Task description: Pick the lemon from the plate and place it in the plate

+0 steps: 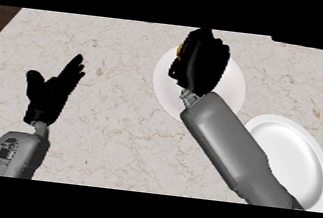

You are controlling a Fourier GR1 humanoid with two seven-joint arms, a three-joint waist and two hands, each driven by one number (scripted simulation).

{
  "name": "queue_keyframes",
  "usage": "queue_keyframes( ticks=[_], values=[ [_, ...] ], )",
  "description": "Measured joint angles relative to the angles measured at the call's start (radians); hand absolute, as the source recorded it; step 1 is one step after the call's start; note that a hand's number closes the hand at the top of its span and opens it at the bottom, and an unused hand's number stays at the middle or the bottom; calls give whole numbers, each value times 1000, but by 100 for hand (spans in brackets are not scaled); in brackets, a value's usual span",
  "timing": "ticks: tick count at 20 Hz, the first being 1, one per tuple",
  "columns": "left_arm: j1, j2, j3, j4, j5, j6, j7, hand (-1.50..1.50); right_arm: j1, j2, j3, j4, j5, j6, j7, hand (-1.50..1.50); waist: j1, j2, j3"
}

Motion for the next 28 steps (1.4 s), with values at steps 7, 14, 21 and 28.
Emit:
queue_keyframes(
  ticks=[7, 14, 21, 28],
  values=[
    [26, 19, 25, -28, 6, -2, 3, 0, -6, 0, -6, 163, -42, -78, -8, 150, -31, -2, 1],
    [31, 17, 41, -10, 8, -3, -12, 0, 35, 5, -75, 251, -264, -142, -91, -150, -46, -1, 2],
    [65, 24, 53, -42, 7, -13, -13, 0, 37, 4, -76, 309, -374, -230, -269, -150, -58, -5, 2],
    [67, 15, 52, -33, 2, -11, -18, 0, 34, 3, -47, 164, -441, -384, -452, -150, -61, -6, 3]
  ],
)
